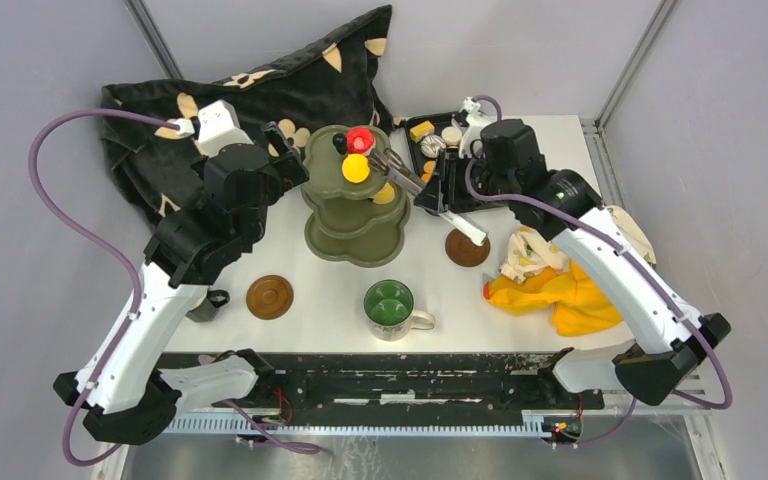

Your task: Serve the afternoon tea

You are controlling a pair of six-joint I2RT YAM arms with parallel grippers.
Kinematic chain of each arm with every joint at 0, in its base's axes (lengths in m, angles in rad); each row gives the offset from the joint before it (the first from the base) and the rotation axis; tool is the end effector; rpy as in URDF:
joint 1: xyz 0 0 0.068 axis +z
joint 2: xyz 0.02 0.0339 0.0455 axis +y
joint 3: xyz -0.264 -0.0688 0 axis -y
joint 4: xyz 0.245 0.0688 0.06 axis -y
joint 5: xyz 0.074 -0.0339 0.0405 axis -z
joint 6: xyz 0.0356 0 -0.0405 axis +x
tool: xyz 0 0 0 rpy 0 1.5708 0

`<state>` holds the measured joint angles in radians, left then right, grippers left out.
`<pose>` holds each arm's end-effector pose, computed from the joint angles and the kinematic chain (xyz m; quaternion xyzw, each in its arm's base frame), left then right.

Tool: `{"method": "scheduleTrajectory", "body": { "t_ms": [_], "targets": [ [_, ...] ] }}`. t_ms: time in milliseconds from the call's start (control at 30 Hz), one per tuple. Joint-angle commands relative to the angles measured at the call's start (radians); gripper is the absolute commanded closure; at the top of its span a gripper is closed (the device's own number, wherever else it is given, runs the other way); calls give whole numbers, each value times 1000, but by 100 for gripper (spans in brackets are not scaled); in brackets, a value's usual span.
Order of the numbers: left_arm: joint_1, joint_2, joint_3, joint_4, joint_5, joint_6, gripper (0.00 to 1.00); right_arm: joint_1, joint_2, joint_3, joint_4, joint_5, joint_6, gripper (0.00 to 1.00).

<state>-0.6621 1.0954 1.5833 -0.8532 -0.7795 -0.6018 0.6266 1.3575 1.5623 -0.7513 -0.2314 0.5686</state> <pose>0.1575 -0.0911 0.4806 -0.1923 0.7681 -0.0572 0.6080 0.2258 0.1735 0.4236 -0.0817 0.8639 0.3571 0.3458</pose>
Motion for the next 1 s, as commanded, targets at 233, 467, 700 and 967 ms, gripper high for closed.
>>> {"method": "scheduleTrajectory", "body": {
  "t_ms": [233,467,700,967],
  "targets": [
    [8,2,-1,58,-1,49,1,-105,-193,6,-36,229,-46,54],
    [14,79,28,89,183,198,1,-318,-252,-149,-73,128,-56,58],
    [35,310,173,42,421,387,1,-341,-248,-214,-48,93,-48,58],
    [85,499,343,25,420,426,8,-342,-258,-201,-82,97,-68,57]
  ]
}}
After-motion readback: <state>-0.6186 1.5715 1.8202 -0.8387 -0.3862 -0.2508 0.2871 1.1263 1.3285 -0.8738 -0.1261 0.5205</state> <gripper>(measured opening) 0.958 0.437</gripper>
